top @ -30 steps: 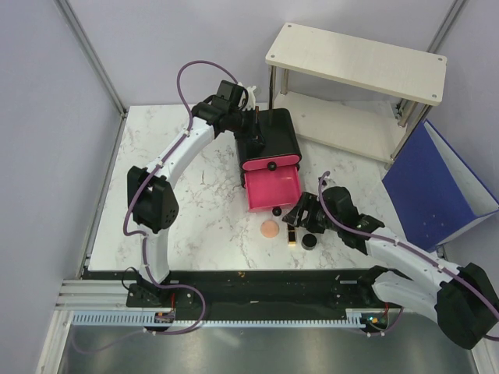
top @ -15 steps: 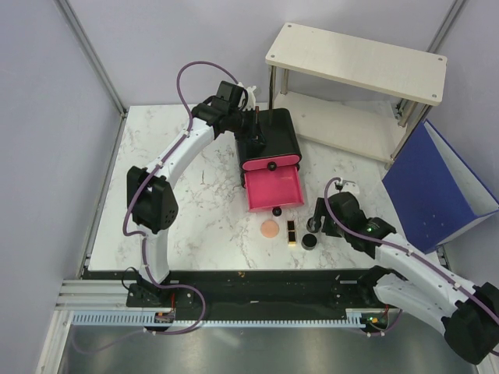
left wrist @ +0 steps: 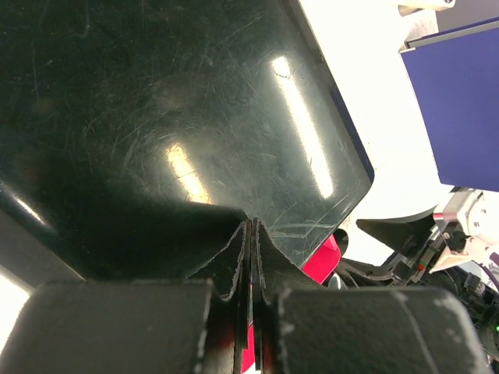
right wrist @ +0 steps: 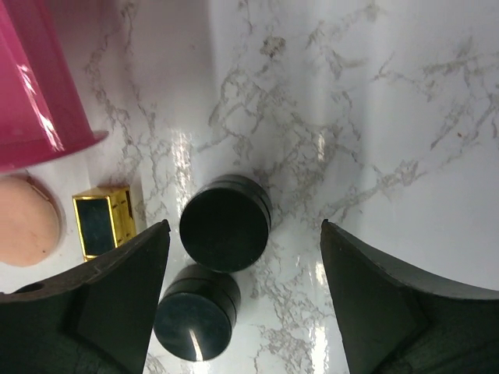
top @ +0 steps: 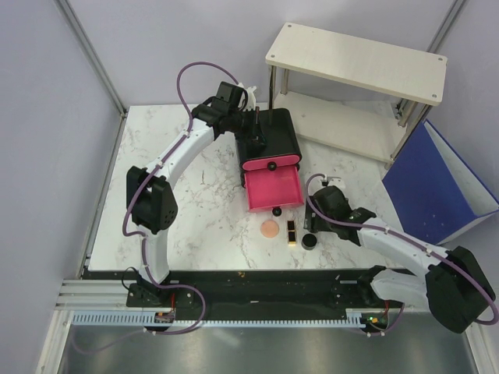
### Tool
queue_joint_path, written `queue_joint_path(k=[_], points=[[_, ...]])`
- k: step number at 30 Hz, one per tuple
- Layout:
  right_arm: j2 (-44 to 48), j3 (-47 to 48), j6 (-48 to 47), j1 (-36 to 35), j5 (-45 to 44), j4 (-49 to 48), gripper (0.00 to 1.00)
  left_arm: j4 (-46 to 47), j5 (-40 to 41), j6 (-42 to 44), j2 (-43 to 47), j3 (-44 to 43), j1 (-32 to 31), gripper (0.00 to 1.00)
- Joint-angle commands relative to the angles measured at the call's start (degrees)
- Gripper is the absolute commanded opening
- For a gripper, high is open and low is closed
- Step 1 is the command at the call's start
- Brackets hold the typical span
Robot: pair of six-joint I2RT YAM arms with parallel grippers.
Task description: Organize the makeup
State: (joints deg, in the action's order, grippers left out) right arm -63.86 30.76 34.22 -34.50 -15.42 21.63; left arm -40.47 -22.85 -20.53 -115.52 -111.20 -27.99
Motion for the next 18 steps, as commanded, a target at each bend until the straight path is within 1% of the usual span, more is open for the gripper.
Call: queue_joint_path(k=[1,4,5,6,7,8,9,13,14,16,17,18], points=[[-3.55,3.78,-1.70,-0.04,-1.02,-5.28,0.84,-9.89,4.13,2.17,-3.30,4.15,-0.23,0.02],[-6.63,3.95,-1.08,-0.04,-1.28,-6.24,0.80,-9.89,4.13,2.17,-3.30,4.15,-0.23,0.02],[-8.03,3.78,-1.00,-0.04,-1.02,-7.20,0.76,-9.89,4.04,2.25,-3.30,4.15,-0.23,0.02],[-8.74,3.78,-1.17,-0.04,-0.75,-7.56,0.74,-9.89,3.96,2.25,-3.39,4.15,-0.23,0.02],[-9.35,3.86,-1.17,-0.04,-0.66,-7.56,0.70,-9.89,3.95,2.34,-3.48,4.15,-0.23,0.02],[-10.40,4.13,-1.08,-0.13,-0.49,-7.65,0.57,-9.89,3.87,2.34,-3.48,4.06,-0.23,0.02],[-10.85,4.48,-0.91,-0.04,-0.49,-7.57,0.52,-9.98,3.69,2.34,-3.57,4.06,-0.14,0.02],[-11.82,5.62,-0.03,-0.04,0.12,-6.16,0.52,-9.98,3.69,2.34,-3.57,4.15,-0.14,0.02],[-11.64,5.71,0.23,-0.04,0.39,-5.98,0.50,-9.98,3.87,2.34,-3.57,4.23,-0.14,0.02],[-10.60,5.36,0.85,-0.04,0.13,-5.81,0.40,-9.89,3.87,2.34,-3.57,4.32,-0.14,0.02],[-10.15,5.10,0.85,-0.04,-0.39,-5.72,0.32,-9.98,3.87,2.34,-3.57,4.32,-0.14,0.02],[-9.71,5.10,0.94,0.05,-0.84,-5.37,0.28,-9.98,3.87,2.25,-3.57,4.32,-0.14,0.02]])
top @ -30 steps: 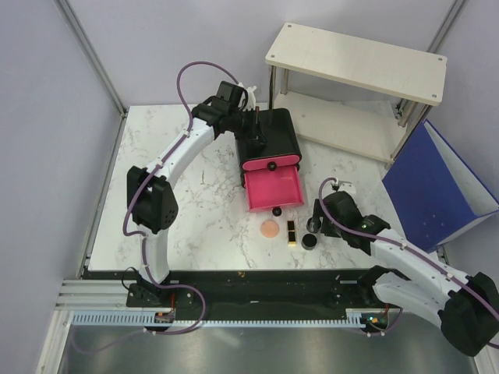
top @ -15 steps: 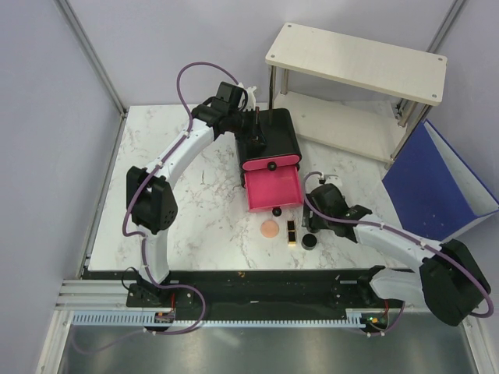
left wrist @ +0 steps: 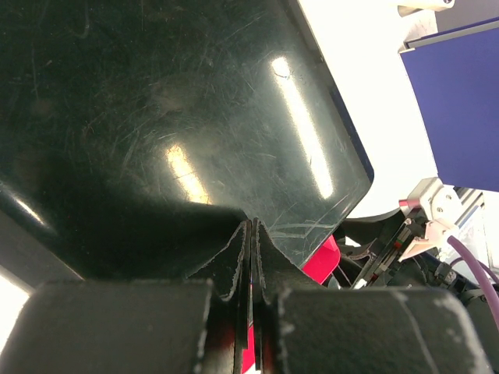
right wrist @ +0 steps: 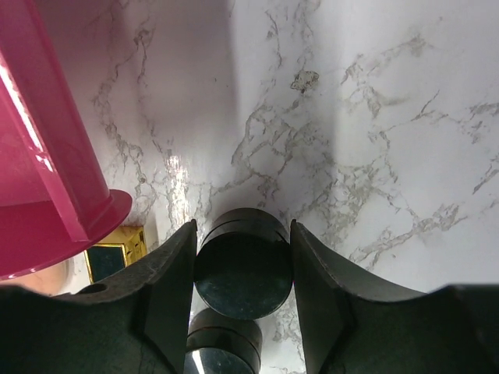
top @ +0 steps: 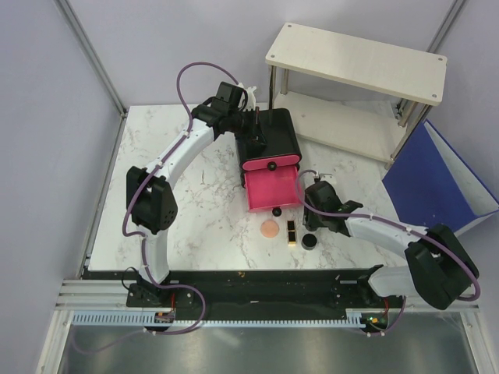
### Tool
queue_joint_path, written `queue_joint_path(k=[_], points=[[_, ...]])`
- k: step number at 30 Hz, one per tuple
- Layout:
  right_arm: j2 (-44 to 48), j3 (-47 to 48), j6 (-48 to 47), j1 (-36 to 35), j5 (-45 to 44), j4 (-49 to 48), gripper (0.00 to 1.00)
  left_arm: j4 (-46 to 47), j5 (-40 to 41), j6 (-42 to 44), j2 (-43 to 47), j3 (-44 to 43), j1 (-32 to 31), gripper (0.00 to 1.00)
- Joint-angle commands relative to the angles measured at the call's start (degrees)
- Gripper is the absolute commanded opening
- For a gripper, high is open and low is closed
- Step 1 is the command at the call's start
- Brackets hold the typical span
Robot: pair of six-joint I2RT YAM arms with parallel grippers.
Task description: Organize the makeup
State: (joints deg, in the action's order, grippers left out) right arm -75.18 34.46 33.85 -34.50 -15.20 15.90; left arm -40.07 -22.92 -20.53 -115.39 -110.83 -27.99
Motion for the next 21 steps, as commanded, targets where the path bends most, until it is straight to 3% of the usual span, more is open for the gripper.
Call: queue_joint_path(k=[1,2,5,12,21], points=[[2.22,1.58,1.57,-0.04,-1.75,0.97,0.24,-10.37,4.02,2.25,-3.79,3.95,-0.14,0.02],[3.45,1.93,1.84,-0.04,-2.46,2.37,0.16,-10.37,3.93,2.25,-3.79,3.95,-0.14,0.02],[6.61,2.89,2.45,-0.04,-5.80,5.62,0.10,-10.29,4.02,2.17,-3.70,3.86,-0.14,0.02],[10.75,8.60,0.26,0.05,-8.80,9.85,0.09,-10.37,4.11,2.34,-3.61,4.13,-0.14,0.02],[4.88,18.97,-2.29,-0.13,-4.67,6.96,0.09,-10.37,4.11,2.34,-3.35,4.39,-0.14,0.02]])
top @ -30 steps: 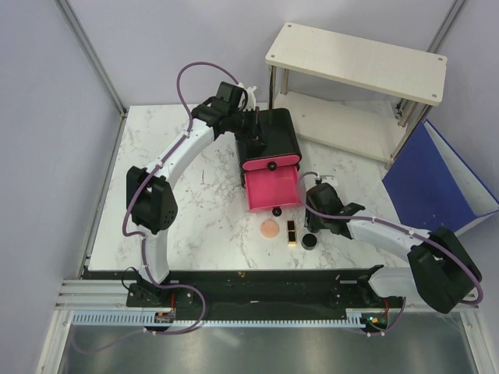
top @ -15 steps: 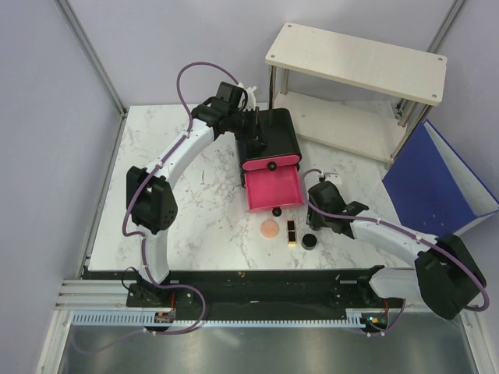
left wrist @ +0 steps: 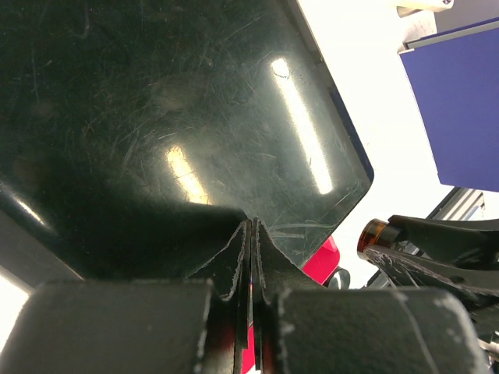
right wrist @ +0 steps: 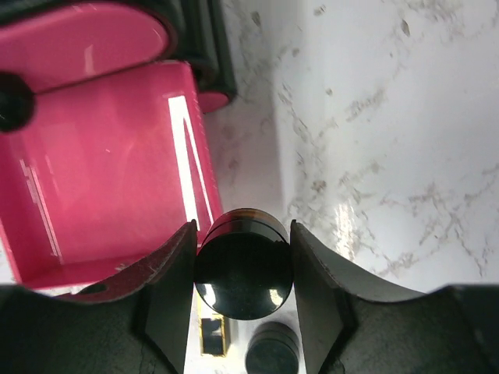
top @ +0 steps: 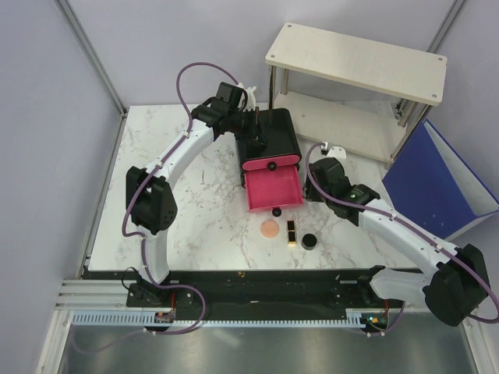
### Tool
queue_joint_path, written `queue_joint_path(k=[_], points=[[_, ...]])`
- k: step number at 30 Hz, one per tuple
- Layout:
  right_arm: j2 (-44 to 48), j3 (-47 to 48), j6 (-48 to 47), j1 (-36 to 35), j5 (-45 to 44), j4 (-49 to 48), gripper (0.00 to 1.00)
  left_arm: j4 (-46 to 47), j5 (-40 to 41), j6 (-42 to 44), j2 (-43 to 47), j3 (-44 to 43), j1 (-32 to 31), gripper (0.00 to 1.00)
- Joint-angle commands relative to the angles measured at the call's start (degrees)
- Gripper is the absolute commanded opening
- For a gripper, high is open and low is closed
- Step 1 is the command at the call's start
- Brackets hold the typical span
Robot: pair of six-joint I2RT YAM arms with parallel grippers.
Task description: Organize the makeup
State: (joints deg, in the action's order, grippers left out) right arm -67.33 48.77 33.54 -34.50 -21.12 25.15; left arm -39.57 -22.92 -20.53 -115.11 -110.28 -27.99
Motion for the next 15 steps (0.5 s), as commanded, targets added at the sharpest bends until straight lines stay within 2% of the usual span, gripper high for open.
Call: queue_joint_path(k=[1,10,15], points=[[-3.77,6.23,-2.94,-0.04,2.31,-3.60,0.09,-10.88,4.20,2.34,-3.54,3.84,-0.14,0.02],[-15.89,14.94,-5.24,-2.06,7.23,-8.71,0.09,-10.88,4.11,2.60,-3.63,3.93,-0.05,0.02],[-20.82,15.91,-4.63,-5.13,8.03,-10.73,0.10,-11.23,4.55,2.78,-3.54,3.84,0.21,0.02]])
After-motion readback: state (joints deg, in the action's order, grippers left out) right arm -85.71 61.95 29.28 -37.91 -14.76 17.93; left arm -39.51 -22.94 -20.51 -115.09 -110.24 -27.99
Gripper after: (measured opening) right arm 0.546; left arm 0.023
